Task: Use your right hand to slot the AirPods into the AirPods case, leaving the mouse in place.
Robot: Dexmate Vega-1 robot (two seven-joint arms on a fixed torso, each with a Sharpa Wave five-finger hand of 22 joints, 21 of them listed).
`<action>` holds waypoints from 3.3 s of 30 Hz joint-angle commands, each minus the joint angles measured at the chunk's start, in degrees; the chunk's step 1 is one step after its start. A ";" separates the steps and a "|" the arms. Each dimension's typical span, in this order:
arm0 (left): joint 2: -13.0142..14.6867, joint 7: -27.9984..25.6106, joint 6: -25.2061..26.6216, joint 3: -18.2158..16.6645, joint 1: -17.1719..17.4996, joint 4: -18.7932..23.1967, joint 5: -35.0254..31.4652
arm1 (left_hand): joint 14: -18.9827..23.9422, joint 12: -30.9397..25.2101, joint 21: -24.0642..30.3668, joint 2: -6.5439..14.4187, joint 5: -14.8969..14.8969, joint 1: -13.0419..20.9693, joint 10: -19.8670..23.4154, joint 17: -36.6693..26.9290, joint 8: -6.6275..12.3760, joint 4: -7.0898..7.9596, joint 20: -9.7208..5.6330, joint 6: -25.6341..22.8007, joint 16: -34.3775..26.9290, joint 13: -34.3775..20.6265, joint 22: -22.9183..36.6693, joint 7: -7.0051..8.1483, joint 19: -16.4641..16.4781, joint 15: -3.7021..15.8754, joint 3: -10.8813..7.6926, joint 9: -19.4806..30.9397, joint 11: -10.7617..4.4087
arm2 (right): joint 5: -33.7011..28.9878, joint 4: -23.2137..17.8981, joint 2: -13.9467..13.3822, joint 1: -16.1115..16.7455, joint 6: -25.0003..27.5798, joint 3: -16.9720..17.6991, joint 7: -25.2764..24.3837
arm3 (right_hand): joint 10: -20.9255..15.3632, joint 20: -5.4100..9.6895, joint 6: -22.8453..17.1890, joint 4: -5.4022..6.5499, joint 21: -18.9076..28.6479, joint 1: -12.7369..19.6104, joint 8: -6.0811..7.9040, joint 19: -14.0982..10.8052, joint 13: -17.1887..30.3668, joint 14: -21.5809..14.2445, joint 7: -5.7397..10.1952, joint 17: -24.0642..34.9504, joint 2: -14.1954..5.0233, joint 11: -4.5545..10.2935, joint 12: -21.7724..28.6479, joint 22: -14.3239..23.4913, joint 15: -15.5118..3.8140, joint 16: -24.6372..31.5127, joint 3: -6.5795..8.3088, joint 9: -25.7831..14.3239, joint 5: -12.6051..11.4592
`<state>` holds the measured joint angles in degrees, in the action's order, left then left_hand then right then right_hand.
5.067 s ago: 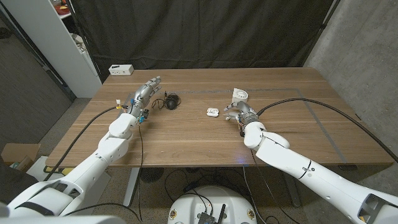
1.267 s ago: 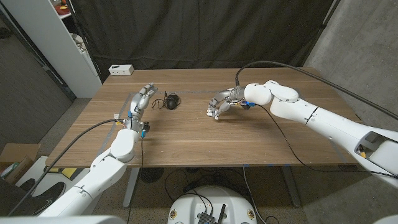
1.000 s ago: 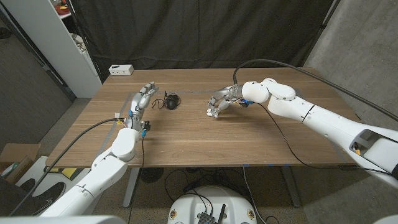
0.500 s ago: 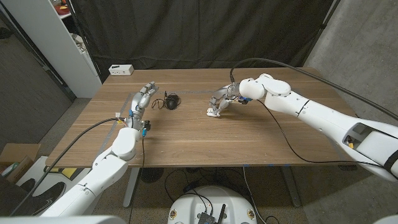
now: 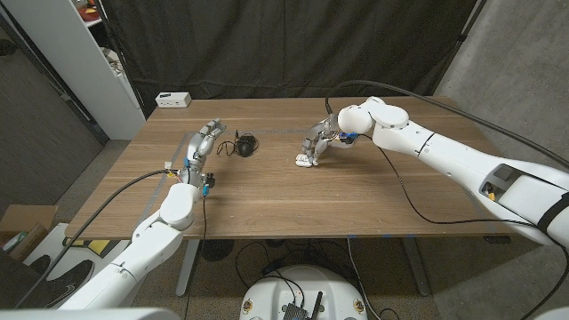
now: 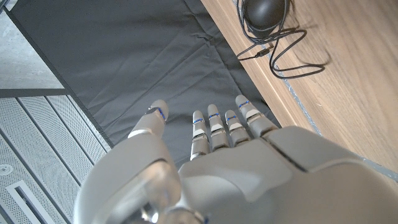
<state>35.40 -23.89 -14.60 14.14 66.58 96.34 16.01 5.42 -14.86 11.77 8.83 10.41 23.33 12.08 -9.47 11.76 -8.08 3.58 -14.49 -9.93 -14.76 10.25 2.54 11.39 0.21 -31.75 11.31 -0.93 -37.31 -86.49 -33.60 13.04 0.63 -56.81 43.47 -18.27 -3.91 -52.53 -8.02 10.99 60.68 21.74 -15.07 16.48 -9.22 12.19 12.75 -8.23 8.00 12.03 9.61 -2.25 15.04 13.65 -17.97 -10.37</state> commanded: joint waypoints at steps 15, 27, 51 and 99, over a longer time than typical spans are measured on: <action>-0.67 1.63 -0.54 1.42 -3.26 -3.78 1.19 | 0.05 0.13 -0.03 -0.31 0.53 0.51 0.05 -0.11 -0.22 0.03 0.28 -0.24 -0.26 -0.16 0.21 0.18 -0.19 0.37 0.24 0.30 -0.11 | 8.59 8.93 3.91 -5.06 2.49 -2.25 5.52 | 0.72 -0.57 0.59 0.66 -0.13 -0.97 -0.42 0.09 -0.25 0.29 0.13 0.17 -0.86 -0.06 -0.21 0.10 -5.29 -0.09 -0.39 -0.50 0.12; -0.27 2.29 -1.21 1.71 -5.17 -4.98 0.80 | 0.23 0.09 0.03 -0.26 0.55 0.55 0.19 -0.11 -0.20 0.02 0.34 -0.34 -0.31 -0.20 0.22 0.14 -0.07 0.51 0.34 0.30 -0.35 | 12.08 -14.15 -4.65 4.14 23.76 5.18 3.11 | 1.97 -2.50 8.33 0.63 0.24 -4.30 -3.13 -1.66 -0.89 -0.30 -2.44 -0.66 3.47 -4.78 -0.06 0.11 -1.81 -0.62 -3.24 -2.38 -0.09; -2.73 7.84 -7.02 6.62 -17.60 -15.82 -1.97 | 0.58 -0.04 0.11 -0.22 0.67 0.83 0.59 -0.12 -0.09 -0.14 0.17 -0.80 -0.37 -0.25 0.22 0.49 0.19 0.68 0.38 0.30 -0.62 | 17.93 -38.75 1.29 36.51 60.82 16.95 -50.37 | 3.96 -3.42 13.47 1.18 -0.06 -9.76 -4.09 -3.62 -0.98 -0.93 -9.31 -0.79 6.73 -9.96 -0.36 0.21 0.73 -1.35 -6.15 -4.96 -0.49; 0.68 23.46 -11.71 9.51 -29.95 -28.01 1.18 | 1.54 -0.29 0.04 -0.72 0.79 1.01 1.34 -0.20 0.06 -0.32 0.11 -1.72 -0.49 -0.42 0.22 2.03 0.16 1.61 0.71 0.28 -1.18 | 27.50 -10.46 20.74 42.09 37.99 11.65 -94.23 | 1.99 -2.12 5.57 1.62 0.47 -16.18 3.30 -0.90 -2.05 -2.19 -5.92 0.33 10.31 -5.89 2.63 0.26 -3.05 0.50 -7.51 -7.22 -2.74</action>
<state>35.16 -3.49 -25.02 23.17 39.11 70.80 17.03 6.77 -14.86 11.77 8.15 11.03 24.01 13.12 -9.47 11.76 -8.46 3.68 -16.04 -10.19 -15.05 10.26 4.26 11.29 1.54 -31.37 11.31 -1.95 -8.99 -105.31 -14.53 57.44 45.61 -42.73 -46.70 -15.36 -6.63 -46.10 -6.15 11.04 44.38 24.40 -15.57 14.35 -10.57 6.14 12.93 2.32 2.17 14.28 9.74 -2.27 14.95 6.07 -25.22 -12.63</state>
